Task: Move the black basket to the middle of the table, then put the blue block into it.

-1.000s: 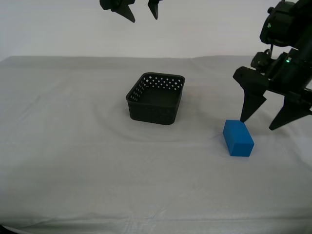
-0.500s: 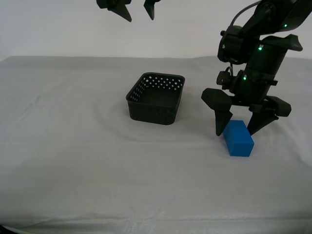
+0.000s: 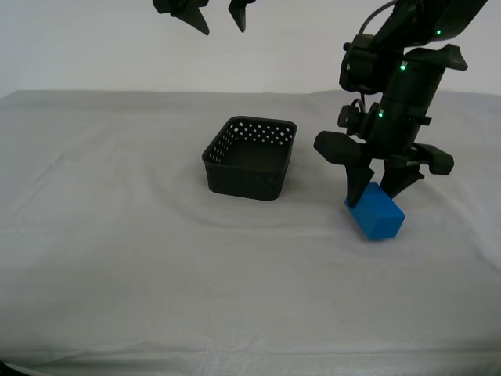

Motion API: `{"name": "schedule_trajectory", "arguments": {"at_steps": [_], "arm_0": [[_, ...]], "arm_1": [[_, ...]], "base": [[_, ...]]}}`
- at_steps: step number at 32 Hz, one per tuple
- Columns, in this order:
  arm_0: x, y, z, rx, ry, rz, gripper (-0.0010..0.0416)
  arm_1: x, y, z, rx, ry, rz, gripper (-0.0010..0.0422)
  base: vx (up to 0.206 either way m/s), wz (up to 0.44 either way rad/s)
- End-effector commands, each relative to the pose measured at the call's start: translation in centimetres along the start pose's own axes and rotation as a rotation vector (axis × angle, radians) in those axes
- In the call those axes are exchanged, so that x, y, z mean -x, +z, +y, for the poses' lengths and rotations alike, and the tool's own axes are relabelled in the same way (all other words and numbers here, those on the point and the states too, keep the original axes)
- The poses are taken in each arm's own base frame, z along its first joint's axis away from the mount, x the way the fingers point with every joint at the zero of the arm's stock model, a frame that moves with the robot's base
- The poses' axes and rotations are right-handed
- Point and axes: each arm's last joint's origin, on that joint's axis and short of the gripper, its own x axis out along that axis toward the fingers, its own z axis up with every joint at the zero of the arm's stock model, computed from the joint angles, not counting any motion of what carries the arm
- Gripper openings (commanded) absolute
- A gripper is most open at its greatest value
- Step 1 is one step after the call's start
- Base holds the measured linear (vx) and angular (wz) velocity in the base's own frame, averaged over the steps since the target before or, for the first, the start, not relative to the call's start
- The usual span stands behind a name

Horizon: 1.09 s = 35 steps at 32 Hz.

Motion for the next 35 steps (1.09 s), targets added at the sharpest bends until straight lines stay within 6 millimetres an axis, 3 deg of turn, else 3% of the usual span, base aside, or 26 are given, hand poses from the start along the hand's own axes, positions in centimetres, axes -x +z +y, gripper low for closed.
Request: {"name": "schedule_trajectory", "arguments": {"at_steps": [1,2,7,9,12,15,16,18,19,20,21,25,28,33,35], "arm_0": [[1.3,0.6,0.6,0.014,0.022,-0.036,-0.0001],[2.7,1.5,1.3,0.038,0.039,-0.082,-0.0001],[5.5,3.7,3.1,0.108,0.123,-0.180,-0.0001],[7.4,5.0,4.4,0.188,0.159,-0.252,-0.0001],[8.7,5.7,5.3,0.231,0.174,-0.307,-0.0001],[10.0,6.6,6.4,0.277,0.192,-0.362,-0.0001],[10.0,6.7,6.6,0.287,0.205,-0.368,-0.0001],[9.7,7.9,7.7,0.336,0.263,-0.391,-0.0001],[9.6,8.0,8.0,0.342,0.264,-0.391,-0.0001],[8.7,8.9,8.8,0.360,0.271,-0.382,-0.0001],[8.6,9.0,9.1,0.365,0.272,-0.381,-0.0001],[6.1,11.5,11.0,0.406,0.274,-0.369,-0.0001],[5.2,12.3,11.3,0.409,0.270,-0.358,0.0000],[5.0,12.3,11.3,0.408,0.269,-0.351,0.0010],[5.0,12.3,11.3,0.408,0.269,-0.350,0.0047]], "arm_1": [[0.0,0.0,0.2,-0.012,0.007,-0.001,0.0350],[0.1,0.1,0.7,-0.040,0.077,-0.008,0.0350],[0.3,0.3,3.1,-0.038,0.171,-0.015,0.0350],[0.6,0.5,6.2,0.008,0.205,-0.019,0.0350],[1.1,0.5,9.4,0.054,0.246,-0.019,0.0350],[2.2,0.1,14.4,0.132,0.309,-0.019,0.0350],[2.2,-0.1,15.0,0.143,0.318,-0.015,0.0350],[2.5,-1.6,19.0,0.207,0.367,0.014,0.0350],[2.5,-2.0,19.5,0.217,0.372,0.023,0.0350],[2.1,-3.6,21.2,0.251,0.390,0.068,0.0350],[1.9,-3.9,21.4,0.257,0.392,0.077,0.0350],[-0.6,-8.5,22.9,0.293,0.396,0.181,0.0350],[-1.8,-10.9,23.1,0.302,0.395,0.236,0.0350],[-2.5,-13.1,23.1,0.313,0.394,0.293,0.0350],[-2.5,-13.2,23.2,0.314,0.394,0.295,0.0350]], "base": [[0.000,0.000],[0.000,0.000],[0.000,0.000],[0.000,0.000],[0.000,0.000],[0.000,0.000],[0.000,0.000],[0.000,0.000],[0.000,0.000],[0.000,0.000],[0.000,0.000],[0.000,0.000],[0.000,0.000],[0.000,0.000],[0.000,0.000]]}}
